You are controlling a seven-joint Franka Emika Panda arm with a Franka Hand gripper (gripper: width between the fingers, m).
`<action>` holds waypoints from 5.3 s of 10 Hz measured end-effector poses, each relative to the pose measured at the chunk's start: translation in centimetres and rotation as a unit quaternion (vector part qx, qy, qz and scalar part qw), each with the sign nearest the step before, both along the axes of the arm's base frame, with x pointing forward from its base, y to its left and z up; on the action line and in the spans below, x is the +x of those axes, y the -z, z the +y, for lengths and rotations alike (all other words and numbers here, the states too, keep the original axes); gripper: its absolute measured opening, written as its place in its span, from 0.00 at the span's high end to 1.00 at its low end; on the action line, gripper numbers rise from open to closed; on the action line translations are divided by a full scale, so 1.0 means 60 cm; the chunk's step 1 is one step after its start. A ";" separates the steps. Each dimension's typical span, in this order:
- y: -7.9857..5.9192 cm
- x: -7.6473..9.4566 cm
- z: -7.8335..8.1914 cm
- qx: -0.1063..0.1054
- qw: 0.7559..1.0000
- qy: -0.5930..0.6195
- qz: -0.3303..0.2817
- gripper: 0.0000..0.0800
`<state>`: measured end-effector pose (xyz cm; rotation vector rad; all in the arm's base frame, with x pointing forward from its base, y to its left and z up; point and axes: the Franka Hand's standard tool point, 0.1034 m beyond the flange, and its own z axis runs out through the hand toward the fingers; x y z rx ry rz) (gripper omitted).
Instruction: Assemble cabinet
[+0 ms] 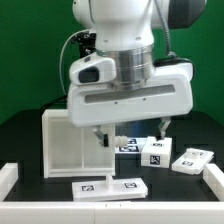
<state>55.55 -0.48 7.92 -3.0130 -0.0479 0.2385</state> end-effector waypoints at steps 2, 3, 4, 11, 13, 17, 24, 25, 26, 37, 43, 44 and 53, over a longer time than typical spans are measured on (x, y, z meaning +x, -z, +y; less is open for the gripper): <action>0.015 0.019 -0.028 0.002 1.000 -0.017 -0.015 0.00; 0.019 0.022 -0.048 0.002 1.000 -0.017 -0.023 0.00; 0.019 0.022 -0.046 0.001 1.000 -0.012 -0.022 0.00; 0.080 0.049 -0.070 -0.030 0.994 -0.053 -0.088 0.00; 0.094 0.046 -0.084 -0.031 0.994 -0.058 -0.091 0.00; 0.102 0.042 -0.085 -0.033 0.993 -0.061 -0.091 0.18; 0.076 0.043 -0.055 -0.031 0.992 -0.080 -0.094 0.92; 0.063 0.032 -0.032 -0.031 0.990 -0.096 -0.094 0.92; 0.046 0.025 -0.012 -0.033 0.988 -0.118 -0.097 0.92; 0.016 -0.002 0.124 -0.056 0.948 -0.280 -0.139 0.92; 0.006 -0.070 0.226 -0.046 0.945 -0.285 -0.153 0.92; 0.007 -0.070 0.224 -0.046 0.945 -0.284 -0.153 0.92; 0.004 -0.094 0.290 -0.035 0.895 -0.411 -0.170 0.92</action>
Offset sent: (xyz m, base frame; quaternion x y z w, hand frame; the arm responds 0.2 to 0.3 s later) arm 0.0000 0.0000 0.0000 0.0000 0.0000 0.0000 1.0000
